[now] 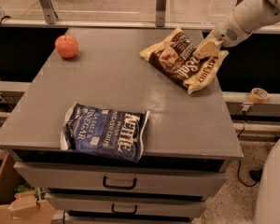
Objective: Move brown chip bag near apple
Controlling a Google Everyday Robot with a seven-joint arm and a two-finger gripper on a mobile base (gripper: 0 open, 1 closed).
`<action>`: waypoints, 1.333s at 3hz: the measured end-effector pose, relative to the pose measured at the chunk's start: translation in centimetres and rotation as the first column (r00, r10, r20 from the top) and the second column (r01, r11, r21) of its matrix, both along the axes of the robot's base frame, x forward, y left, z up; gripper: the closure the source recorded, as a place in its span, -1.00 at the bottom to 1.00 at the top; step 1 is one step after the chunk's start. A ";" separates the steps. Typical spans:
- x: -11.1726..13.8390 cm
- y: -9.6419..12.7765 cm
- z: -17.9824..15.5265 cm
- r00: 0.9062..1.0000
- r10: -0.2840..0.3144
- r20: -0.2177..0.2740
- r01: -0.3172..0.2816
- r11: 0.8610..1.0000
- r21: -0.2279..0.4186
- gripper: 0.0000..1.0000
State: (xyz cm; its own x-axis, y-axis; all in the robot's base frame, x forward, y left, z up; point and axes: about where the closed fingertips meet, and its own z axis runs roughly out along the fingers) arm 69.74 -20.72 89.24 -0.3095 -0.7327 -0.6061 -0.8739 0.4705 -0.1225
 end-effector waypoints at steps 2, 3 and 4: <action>-1.0 0.5 2.7 0.999 0.015 0.048 -0.015 1.000 0.014 1.00; -0.6 3.7 2.0 0.996 0.068 0.058 -0.070 0.997 0.038 1.00; 1.3 8.6 1.6 0.992 0.089 0.085 -0.094 0.994 0.056 1.00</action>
Offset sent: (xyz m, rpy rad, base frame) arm -0.0086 0.0043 0.0231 0.0125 -0.0420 0.0130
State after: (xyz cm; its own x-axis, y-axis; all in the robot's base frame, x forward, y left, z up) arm 71.06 -12.14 90.79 -0.1905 -0.7174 -0.6701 -0.9015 0.3980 -0.1698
